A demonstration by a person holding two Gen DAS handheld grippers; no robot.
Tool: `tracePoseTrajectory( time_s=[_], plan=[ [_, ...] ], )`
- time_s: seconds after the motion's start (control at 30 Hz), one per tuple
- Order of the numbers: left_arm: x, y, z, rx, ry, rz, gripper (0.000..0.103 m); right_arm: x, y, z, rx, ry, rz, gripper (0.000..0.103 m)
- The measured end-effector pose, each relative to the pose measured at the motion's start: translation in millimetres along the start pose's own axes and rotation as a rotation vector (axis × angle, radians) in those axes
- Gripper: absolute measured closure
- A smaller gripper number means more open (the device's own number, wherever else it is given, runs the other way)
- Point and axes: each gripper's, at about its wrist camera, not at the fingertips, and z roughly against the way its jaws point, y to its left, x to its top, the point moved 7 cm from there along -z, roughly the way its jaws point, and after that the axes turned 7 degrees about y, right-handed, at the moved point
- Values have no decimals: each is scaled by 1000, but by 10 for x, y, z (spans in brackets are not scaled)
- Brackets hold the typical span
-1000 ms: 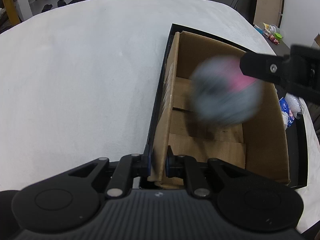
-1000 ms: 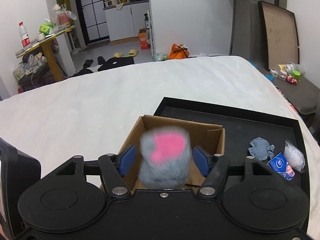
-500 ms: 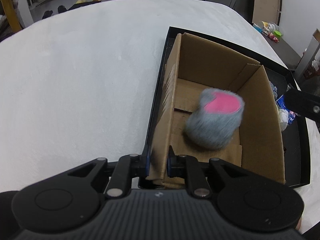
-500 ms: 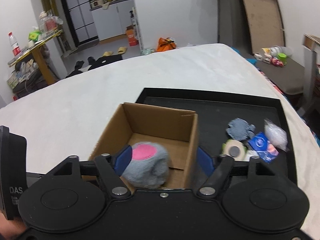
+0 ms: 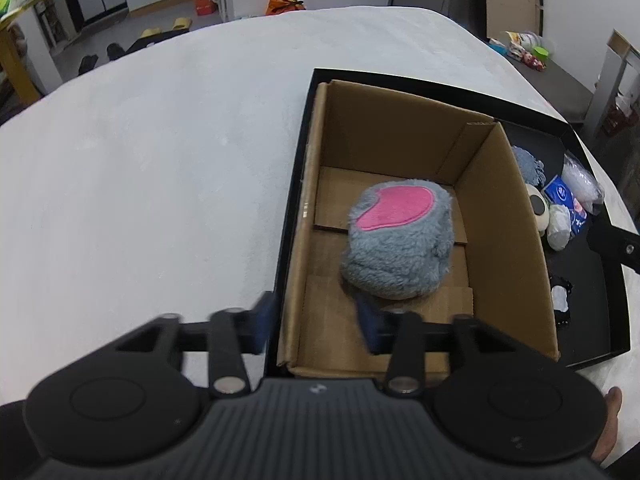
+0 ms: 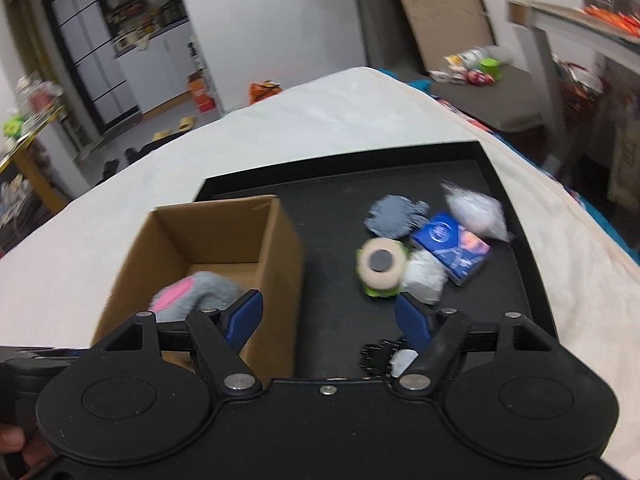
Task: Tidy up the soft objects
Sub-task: 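Lift the grey pink-heart plush with the right tool and drop it into the box, then grasp the black-and-white plush with the right tool and lift it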
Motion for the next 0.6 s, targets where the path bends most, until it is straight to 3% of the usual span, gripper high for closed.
tracePoseTrajectory(
  time_s=[0.03, 0.23, 0.6],
  plan=[
    [-2, -15, 1, 10, -2, -8, 45, -21, -55, -23, -5, 8, -15, 31],
    [-3, -66, -21, 40, -3, -9, 36, -164, -312, -193, -48, 67, -98, 30],
    [42, -114, -89, 120, 9, -8, 33, -311, -512, -473, -99, 152, -137, 27]
  ],
)
